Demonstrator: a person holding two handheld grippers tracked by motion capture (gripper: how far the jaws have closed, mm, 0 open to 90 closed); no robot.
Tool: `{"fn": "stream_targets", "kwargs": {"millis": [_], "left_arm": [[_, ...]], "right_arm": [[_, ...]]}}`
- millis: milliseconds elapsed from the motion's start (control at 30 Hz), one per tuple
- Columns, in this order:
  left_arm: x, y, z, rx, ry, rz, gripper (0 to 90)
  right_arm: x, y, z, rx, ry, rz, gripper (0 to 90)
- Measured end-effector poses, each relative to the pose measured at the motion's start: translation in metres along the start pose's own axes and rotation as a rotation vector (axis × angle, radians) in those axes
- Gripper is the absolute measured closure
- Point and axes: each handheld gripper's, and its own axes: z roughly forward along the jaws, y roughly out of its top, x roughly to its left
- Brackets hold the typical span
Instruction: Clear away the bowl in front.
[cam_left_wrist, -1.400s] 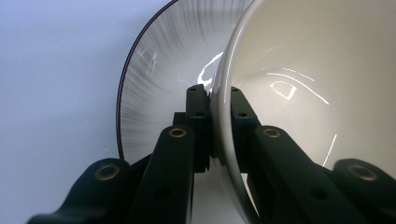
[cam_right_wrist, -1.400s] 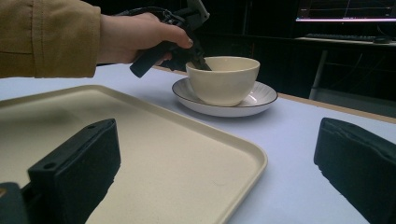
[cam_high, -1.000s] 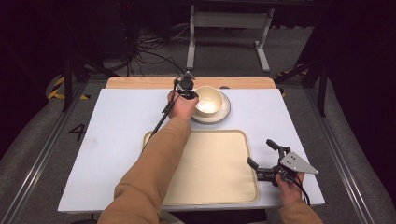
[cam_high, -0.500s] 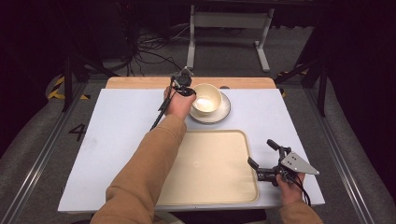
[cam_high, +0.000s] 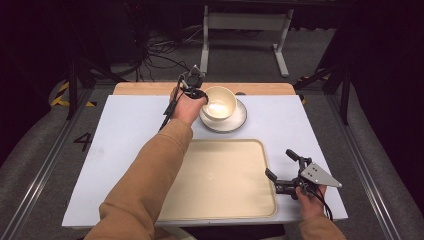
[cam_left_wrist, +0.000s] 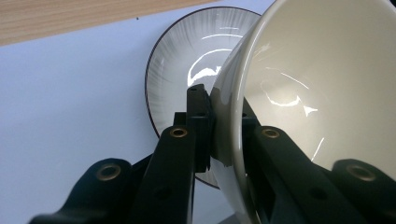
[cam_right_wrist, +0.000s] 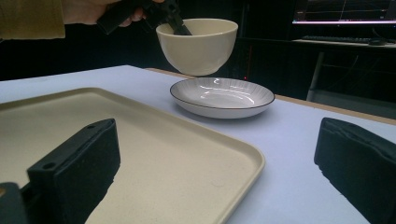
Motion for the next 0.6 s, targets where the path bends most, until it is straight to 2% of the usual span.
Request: {"fn": "stream_targets", "kwargs": {"millis": [600], "left_arm": [[0.0, -0.006, -0.039, 0.021, -0.049, 0.065, 83.6]], "right_arm": [[0.0, 0.0, 0.001, 0.006, 0.003, 0.007, 0.6]]}}
